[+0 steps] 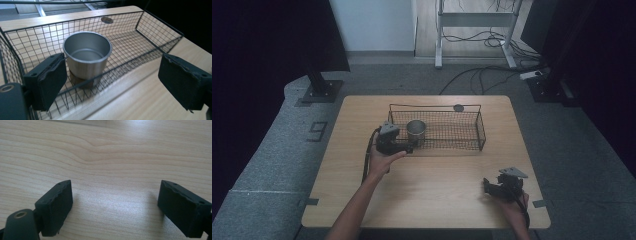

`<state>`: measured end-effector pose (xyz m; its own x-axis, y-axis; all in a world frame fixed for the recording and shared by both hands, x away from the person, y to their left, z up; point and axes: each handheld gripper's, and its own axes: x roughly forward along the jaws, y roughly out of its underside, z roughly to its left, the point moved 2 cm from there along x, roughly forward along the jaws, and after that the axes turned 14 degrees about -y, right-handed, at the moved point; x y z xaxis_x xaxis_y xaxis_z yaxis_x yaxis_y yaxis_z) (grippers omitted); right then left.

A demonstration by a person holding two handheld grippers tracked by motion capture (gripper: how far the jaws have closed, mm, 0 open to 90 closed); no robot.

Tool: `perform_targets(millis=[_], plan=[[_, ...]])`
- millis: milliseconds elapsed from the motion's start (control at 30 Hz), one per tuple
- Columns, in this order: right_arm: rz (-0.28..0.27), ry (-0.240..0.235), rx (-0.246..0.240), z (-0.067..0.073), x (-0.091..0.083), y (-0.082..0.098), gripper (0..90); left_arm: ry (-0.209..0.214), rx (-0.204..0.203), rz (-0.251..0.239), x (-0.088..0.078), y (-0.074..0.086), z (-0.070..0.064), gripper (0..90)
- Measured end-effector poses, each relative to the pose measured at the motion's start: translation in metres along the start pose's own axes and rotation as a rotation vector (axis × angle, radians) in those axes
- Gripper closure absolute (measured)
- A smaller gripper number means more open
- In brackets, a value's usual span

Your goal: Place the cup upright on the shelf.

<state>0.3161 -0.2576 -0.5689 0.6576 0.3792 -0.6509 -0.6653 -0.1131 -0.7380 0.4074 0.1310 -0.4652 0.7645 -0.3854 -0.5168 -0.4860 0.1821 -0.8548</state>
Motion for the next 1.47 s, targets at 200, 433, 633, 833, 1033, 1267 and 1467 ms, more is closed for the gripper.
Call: perform_targets(millis=[200,433,633,833,1033,1267,1467], plan=[[0.000,0.000,0.000,0.000,0.000,0.000,12.4,0.041,-0.005,0.005,-0.021,0.028,-0.004,8.9],[0.001,0.002,0.000,0.000,0.000,0.000,12.4,0.028,0.030,0.007,-0.038,0.055,-0.007,8.9],[0.001,0.002,0.000,0.000,0.000,0.000,12.4,0.019,0.010,0.001,-0.056,0.077,-0.005,9.1],[0.002,0.002,0.000,0.000,0.000,0.000,12.4,0.015,0.010,0.030,-0.064,0.096,-0.002,9.1],[0.001,0.002,0.000,0.000,0.000,0.000,12.4,0.009,-0.011,0.053,-0.066,0.110,0.002,9.8],[0.002,0.002,0.000,0.000,0.000,0.000,12.4,0.010,-0.011,0.067,-0.063,0.114,0.002,10.0],[0.001,0.003,0.001,0.000,0.000,0.000,12.2,0.006,-0.026,0.074,-0.062,0.117,0.005,10.6]])
